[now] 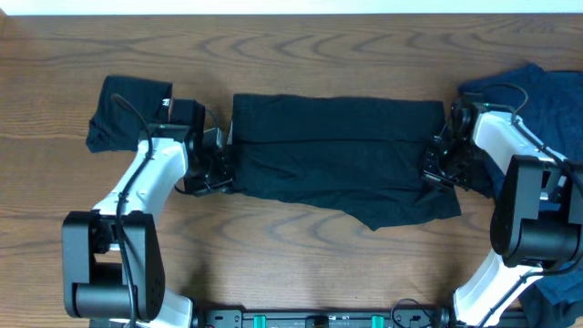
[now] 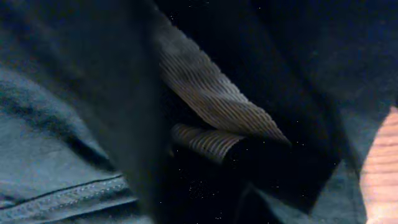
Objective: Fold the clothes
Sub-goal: 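Fold the top edge toward the front with both grippers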
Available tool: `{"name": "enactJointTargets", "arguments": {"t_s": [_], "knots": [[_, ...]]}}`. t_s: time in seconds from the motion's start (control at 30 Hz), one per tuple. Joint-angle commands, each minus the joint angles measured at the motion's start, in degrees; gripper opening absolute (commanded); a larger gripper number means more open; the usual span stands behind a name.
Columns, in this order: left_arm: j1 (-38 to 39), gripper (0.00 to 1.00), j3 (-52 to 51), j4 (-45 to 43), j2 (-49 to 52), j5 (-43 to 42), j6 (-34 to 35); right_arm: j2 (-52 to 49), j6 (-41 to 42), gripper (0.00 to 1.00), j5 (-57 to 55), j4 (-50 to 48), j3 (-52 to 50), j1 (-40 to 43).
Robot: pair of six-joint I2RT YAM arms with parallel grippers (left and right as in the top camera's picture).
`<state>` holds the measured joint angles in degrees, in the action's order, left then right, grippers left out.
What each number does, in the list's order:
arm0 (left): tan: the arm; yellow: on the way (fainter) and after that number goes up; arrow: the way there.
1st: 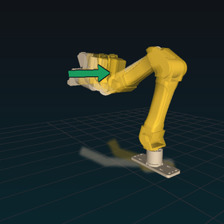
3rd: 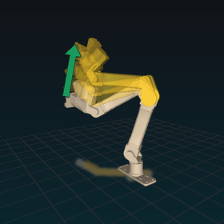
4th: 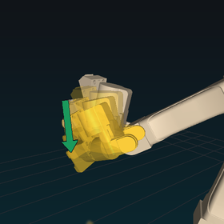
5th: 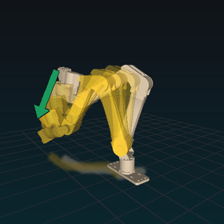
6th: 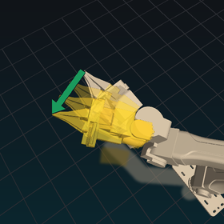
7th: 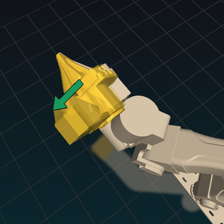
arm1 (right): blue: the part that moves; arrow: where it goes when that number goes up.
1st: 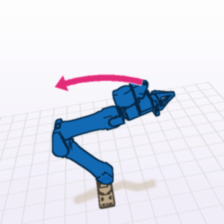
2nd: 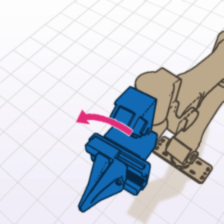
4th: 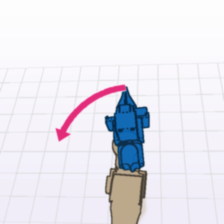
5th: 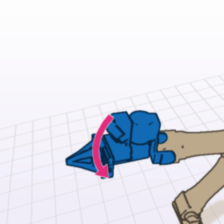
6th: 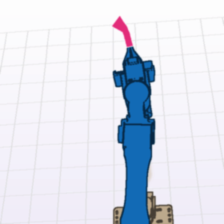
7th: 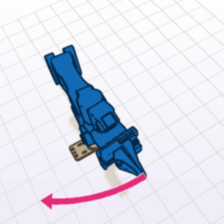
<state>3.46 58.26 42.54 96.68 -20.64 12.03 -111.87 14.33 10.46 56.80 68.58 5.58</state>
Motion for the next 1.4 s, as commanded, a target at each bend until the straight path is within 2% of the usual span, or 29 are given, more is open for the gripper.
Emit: {"name": "enactJointTargets", "arguments": {"t_s": [0.0, 0.13, 0.47, 0.63, 0.77, 0.9, 1.03, 1.37], "knots": [[-0.3, 0.06, -3.5, -4.6, -0.4, 0.8, 0.8, -0.8, 1.5, 0.01, -4.6, -4.8, -1.9, -1.0], [-0.3, 0.06, -8.6, -12.1, -0.4, 6.3, 3.8, -3.2, 1.5, 0.01, -4.6, -8.9, -1.9, -2.3], [-0.3, 0.06, -10.9, -27.7, 1.4, 12.7, 4.0, -7.2, 1.5, 0.01, -3.8, -24.6, -1.9, -6.9], [-0.3, 0.06, -10.9, -37.6, 5.3, 12.8, 3.9, -7.3, 1.5, 0.01, -3.8, -32.7, -1.9, -8.4], [-0.3, 0.06, -10.9, -42.1, 6.7, 12.8, 2.6, -7.3, 1.5, 0.01, -3.8, -36.5, -1.9, -9.0], [-0.3, 0.06, -10.0, -41.8, 5.4, 12.7, 2.6, -6.9, 1.4, 0.01, -1.9, -37.9, -1.5, -9.0], [-0.3, 0.06, -8.5, -37.3, 0.0, 12.7, 2.6, -4.3, -1.0, 0.01, 3.0, -35.9, 0.2, -8.5], [-0.3, 0.06, -7.6, -23.8, -21.3, 12.5, 2.8, 10.6, -3.7, 0.01, 4.2, -15.9, 5.6, -7.7]]}}
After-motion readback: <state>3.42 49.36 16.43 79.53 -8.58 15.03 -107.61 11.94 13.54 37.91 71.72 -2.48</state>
